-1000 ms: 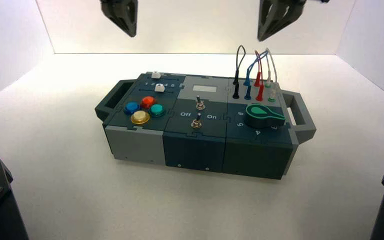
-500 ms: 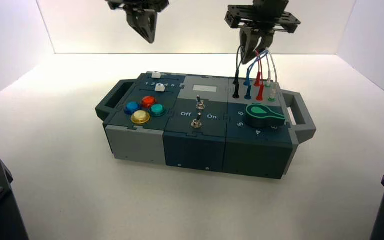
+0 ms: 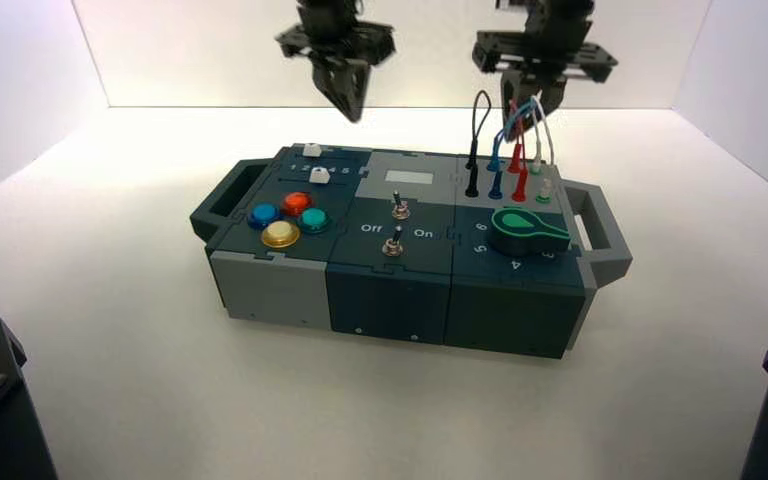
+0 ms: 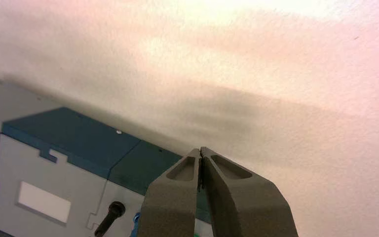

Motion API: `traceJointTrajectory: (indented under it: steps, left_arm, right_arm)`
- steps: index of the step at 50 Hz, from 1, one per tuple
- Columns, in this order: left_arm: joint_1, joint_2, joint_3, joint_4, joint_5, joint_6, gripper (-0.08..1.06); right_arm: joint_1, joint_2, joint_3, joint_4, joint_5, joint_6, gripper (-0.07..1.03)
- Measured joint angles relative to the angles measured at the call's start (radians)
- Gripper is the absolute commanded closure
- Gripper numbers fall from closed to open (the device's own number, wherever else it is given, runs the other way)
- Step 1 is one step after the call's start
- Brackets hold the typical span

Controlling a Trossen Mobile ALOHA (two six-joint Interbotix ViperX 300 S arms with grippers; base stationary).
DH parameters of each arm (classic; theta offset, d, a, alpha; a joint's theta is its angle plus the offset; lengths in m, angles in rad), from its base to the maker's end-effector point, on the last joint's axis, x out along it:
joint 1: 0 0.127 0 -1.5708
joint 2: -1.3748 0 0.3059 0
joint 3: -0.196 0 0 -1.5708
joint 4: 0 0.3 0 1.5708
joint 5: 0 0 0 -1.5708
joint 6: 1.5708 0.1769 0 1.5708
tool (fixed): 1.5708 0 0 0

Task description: Move the box closer.

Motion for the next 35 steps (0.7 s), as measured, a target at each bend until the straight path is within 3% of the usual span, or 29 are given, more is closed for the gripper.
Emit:
traceJointTrajectory:
  steps: [15,35]
  left_arm:
    - [0.009,0.029,0.006,0.0,0.034,0.015,1.0]
    - [0.011,0.04,0.071,0.002,0.072,0.028,1.0]
  right_arm:
    - [0.003,0.063,0.006,0.002,-0.005,-0.002,0.98]
    - [0.021,0.071,0.017,0.002,-0.009,0.0,0.98]
